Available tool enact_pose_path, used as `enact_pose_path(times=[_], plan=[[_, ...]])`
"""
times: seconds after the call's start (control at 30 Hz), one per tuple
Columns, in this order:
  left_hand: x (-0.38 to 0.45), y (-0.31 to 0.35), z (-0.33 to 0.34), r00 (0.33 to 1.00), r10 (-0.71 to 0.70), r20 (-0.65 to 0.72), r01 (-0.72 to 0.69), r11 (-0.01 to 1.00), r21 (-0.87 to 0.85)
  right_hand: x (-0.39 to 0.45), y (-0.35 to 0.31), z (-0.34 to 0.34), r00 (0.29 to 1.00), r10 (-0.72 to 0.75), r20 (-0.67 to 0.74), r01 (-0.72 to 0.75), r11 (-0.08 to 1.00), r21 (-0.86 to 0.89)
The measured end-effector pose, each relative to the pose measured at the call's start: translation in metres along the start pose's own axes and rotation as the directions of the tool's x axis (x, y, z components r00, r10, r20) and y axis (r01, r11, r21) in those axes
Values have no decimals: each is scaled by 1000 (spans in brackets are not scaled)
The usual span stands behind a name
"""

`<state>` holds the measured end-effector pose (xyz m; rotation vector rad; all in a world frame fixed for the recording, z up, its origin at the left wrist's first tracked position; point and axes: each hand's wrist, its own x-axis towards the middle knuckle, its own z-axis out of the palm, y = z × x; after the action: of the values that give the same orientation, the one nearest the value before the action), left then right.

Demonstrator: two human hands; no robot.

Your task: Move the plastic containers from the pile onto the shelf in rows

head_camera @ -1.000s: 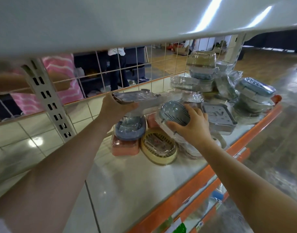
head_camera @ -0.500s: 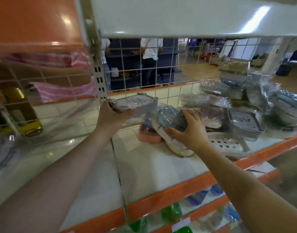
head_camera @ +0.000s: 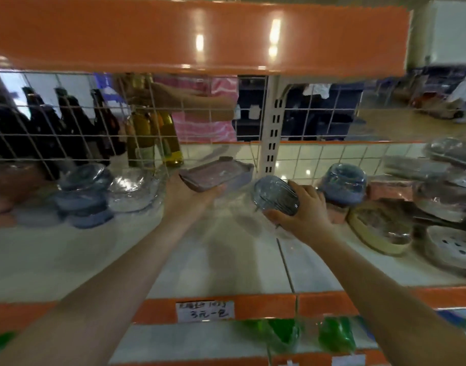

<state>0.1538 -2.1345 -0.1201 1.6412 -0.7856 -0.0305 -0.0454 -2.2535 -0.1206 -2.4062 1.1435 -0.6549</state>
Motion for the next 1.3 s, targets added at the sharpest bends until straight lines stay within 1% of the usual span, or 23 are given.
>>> enact_pose_path(times=[0.1,0.17,0.37,0.43,0.53,0.73,0.8,0.9,0.97,1.03,1.17,1.3], plan=[[-2,-7,-50,999,-18,-29,19,1000,23,-8,-40,26,998,-56,22,55,998,38],[0,-13,-82,997,-20,-70,25,997,70,-15,-67,43,997,-74,28,72,995,74],[11,-35,-178,980,-90,-176,121,978,172,-32,-137,88,994,-86,73,73,983,166],[12,-46,-205,973,-88,-213,136,965,224,-38,-157,101,992,-100,79,86,982,167],[6,-62,-239,957,-117,-265,180,957,227,-50,-182,118,987,-134,83,120,981,151],[-10,-84,-288,951,-128,-282,171,976,134,-72,-218,141,974,-216,68,207,970,128],[-16,-88,-300,952,-134,-276,173,977,123,-77,-226,147,971,-235,38,229,966,121],[-25,-95,-316,938,-162,-307,189,980,58,-86,-233,153,967,-255,15,250,956,152],[-31,-102,-327,936,-174,-307,201,978,58,-90,-237,156,958,-287,27,279,947,162],[-36,-108,-338,934,-169,-316,208,973,96,-92,-241,157,946,-321,55,308,937,168],[-50,-111,-348,897,-189,-400,242,967,85,-93,-249,160,919,-381,98,360,915,179],[-57,-113,-355,880,-190,-435,246,966,76,-93,-254,162,903,-406,138,380,907,179]])
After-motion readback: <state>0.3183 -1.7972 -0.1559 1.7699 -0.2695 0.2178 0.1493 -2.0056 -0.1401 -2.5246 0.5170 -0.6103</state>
